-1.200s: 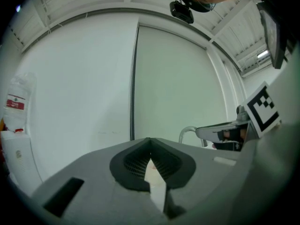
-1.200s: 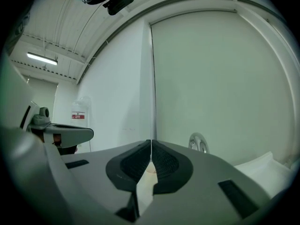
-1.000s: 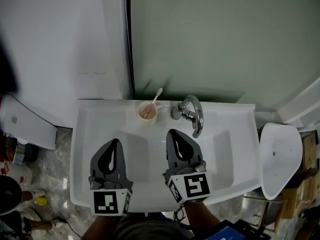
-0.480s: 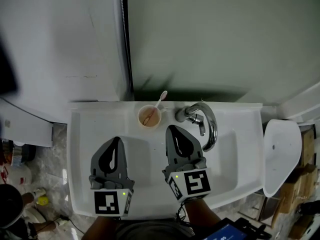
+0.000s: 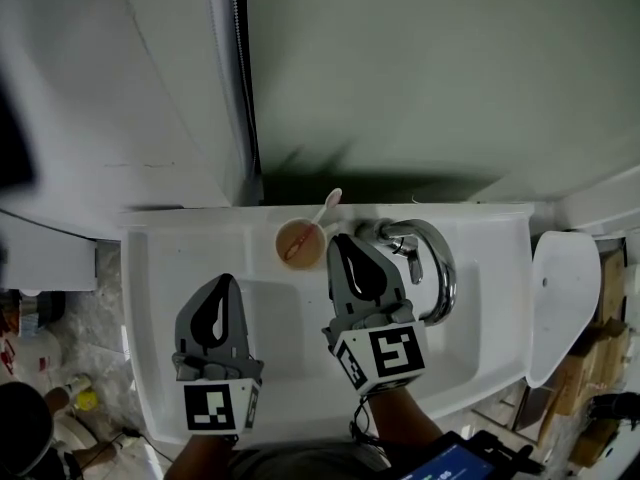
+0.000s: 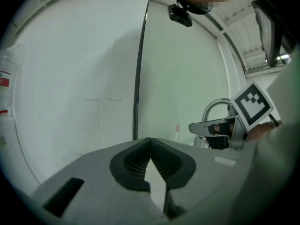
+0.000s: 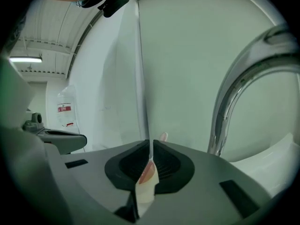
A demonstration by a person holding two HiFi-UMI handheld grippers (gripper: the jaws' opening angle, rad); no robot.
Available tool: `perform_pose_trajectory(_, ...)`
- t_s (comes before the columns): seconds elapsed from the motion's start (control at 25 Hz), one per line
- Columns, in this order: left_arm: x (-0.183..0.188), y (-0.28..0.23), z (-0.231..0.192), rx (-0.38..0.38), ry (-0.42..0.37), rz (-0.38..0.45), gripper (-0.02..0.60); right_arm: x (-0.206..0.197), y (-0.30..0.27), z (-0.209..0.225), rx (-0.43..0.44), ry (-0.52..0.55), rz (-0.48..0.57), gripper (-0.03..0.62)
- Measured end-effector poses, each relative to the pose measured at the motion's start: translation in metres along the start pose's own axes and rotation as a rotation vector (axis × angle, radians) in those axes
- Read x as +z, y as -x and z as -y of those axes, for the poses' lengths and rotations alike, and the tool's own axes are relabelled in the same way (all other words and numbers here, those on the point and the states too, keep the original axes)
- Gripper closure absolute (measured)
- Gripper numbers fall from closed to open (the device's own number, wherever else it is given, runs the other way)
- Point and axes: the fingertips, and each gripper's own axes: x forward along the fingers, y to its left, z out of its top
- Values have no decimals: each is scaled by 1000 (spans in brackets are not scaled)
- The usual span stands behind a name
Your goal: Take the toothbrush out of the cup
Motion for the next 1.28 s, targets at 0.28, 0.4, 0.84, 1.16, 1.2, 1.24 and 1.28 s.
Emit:
perform_pose_trajectory(0.28,-19,-19,-9,-3,23,-34,571,-9,-22,8,3,-22,-20,576)
perform_pose_trajectory(0.4,-28,-24,-12,-5,34,-48,571,-15,-29,12,0,-42,-35,546)
perform_pose_trajectory(0.84,-53,-38,-24,-8,67,-100,571,-29,-53,15,6,-102,-69,457)
perform_pose_trajectory(1.16,-64,-41,-35,1,83,-117,571,-31,-67,14,4,-129,-93,459)
perform_pose_trajectory(1.2,-65,-39,-37,2,84,-117,571,-33,-67,12,6,-128,-98,459)
perform_pose_trajectory(1.24,-65,-38,-38,4,85,-118,571,-33,-67,11,7,-127,-101,459)
perform_pose_trajectory(1.28,-65,-37,-39,5,86,-118,571,-33,-67,9,9,-126,-102,459)
